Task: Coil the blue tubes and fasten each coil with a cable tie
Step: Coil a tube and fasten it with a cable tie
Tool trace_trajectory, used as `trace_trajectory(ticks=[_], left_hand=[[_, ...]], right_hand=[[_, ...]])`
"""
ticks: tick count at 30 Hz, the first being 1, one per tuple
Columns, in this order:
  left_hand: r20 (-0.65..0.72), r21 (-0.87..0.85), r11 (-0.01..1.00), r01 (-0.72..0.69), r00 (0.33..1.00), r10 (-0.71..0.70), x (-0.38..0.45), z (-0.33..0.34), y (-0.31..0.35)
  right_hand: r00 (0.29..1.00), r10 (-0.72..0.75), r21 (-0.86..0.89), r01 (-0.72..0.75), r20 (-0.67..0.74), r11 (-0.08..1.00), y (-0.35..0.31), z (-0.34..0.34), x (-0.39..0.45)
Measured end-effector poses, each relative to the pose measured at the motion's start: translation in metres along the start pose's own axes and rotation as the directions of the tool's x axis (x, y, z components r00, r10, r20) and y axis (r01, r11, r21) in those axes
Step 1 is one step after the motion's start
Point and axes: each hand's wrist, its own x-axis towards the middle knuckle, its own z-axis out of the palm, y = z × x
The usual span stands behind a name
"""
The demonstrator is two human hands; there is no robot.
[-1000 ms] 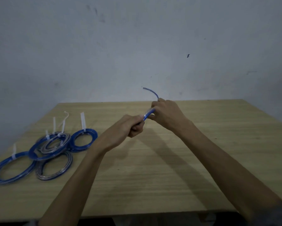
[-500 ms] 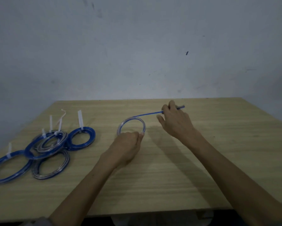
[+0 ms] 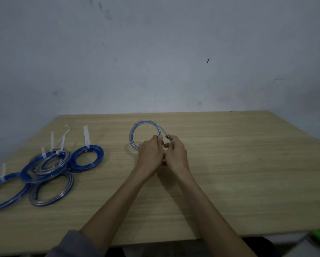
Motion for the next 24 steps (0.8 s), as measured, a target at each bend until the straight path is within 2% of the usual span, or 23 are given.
trace_trajectory(ticks=[3,7,10,13,15,20,21,24], left_hand=[[0.035,-0.100,0.992,0.076,0.997,-0.072,0.000,-0.002,-0.002],[0.098,-0.310,0.940,0.146,0.988,-0.121,-0.002,-0.002,-0.005],[0.163,-0.575,0.777,0.257,0.966,-0.199,-0.002,-0.004,-0.004],[0.213,-0.703,0.640,0.310,0.951,-0.226,-0.003,-0.007,-0.002],[0.258,-0.792,0.510,0.337,0.940,-0.222,-0.004,-0.010,0.001],[0.376,-0.905,0.119,0.409,0.899,-0.224,0.001,-0.017,0.003],[0.395,-0.907,0.067,0.416,0.895,-0.207,0.000,-0.019,0.004],[0.423,-0.903,0.005,0.429,0.892,-0.161,0.000,-0.026,0.003]], right_hand=[[0.996,-0.060,-0.134,0.067,0.059,0.989,0.005,0.003,-0.003],[0.988,-0.121,-0.155,0.135,0.094,0.979,0.009,0.010,-0.009],[0.990,-0.118,-0.180,0.130,0.074,0.975,0.010,0.012,-0.010],[0.989,-0.143,-0.184,0.145,0.025,0.972,0.012,0.010,-0.012],[0.985,-0.173,-0.182,0.170,-0.003,0.969,0.014,0.011,-0.014],[0.961,-0.272,-0.201,0.256,-0.053,0.945,0.012,0.012,-0.014],[0.954,-0.296,-0.219,0.282,-0.035,0.934,0.011,0.010,-0.012],[0.937,-0.346,-0.264,0.346,0.047,0.901,0.010,0.007,-0.010]])
